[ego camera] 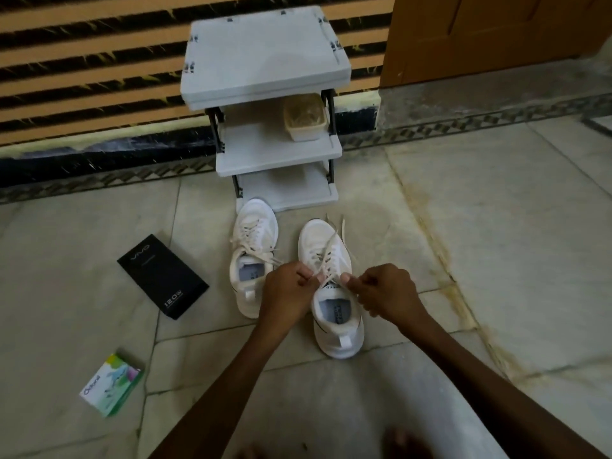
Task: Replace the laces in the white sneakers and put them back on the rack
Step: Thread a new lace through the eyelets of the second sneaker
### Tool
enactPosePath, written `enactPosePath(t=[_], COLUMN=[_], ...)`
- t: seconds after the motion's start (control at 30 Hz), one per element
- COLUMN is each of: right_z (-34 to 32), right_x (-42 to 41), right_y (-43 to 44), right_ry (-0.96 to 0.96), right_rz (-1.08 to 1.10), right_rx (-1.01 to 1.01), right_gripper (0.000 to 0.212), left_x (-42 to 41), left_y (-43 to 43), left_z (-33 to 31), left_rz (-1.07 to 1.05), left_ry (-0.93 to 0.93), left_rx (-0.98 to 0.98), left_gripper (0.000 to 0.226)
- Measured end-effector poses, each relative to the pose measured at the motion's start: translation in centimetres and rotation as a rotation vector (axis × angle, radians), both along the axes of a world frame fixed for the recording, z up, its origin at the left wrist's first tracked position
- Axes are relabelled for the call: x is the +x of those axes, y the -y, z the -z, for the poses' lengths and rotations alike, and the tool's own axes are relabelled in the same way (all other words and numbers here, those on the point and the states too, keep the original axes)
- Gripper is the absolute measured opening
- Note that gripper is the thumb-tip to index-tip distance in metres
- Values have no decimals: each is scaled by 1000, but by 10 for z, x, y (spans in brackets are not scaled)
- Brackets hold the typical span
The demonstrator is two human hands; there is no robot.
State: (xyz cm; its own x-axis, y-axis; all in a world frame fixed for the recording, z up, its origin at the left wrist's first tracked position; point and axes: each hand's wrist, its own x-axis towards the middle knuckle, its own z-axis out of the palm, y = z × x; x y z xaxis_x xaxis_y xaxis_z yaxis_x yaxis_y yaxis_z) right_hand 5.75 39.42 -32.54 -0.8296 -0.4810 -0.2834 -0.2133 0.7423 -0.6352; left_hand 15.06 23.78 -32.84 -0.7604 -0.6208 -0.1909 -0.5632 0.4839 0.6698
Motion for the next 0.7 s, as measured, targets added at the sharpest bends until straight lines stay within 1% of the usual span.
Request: enactPosePath(t=[0.07, 0.13, 0.2, 0.23, 0.3, 0.37, 0.5, 0.57, 0.63, 0.7], right_z=[7, 12, 10, 8, 5, -1, -16, -21, -23, -23], right_x=[3, 4, 6, 6, 3, -2, -6, -6, -8, -12], right_y=[4, 11, 15, 18, 21, 26, 40, 47, 49, 46], right_ry=[-112, -111, -84, -68, -48, -71, -91, -93, -125, -145], right_rz=[12, 22, 20, 13, -23, -108, -368, -450, -432, -337], right_rx=[-176, -328, -415, -438, -448, -407, -247, -207, -242, -278], right_gripper=[34, 22, 17, 16, 15, 15, 13, 20, 28, 36], left_x=[0, 1, 2, 2, -1, -5, -16, -24, -32, -37], left_y=[0, 2, 3, 4, 9, 15, 23, 28, 32, 34], left_z=[3, 5, -3, -8, -18, -32, -51, -51, -46, -33], left_rz=[-34, -47, -27, -12, 10, 44, 147, 171, 182, 186], left_ry=[-99, -162, -229, -263, -310, -339, -355, -350, -325, -259], left_rx=[104, 243, 386, 442, 501, 527, 567, 561, 553, 543], left_gripper=[22, 16, 13, 15, 23, 26, 18, 17, 17, 20])
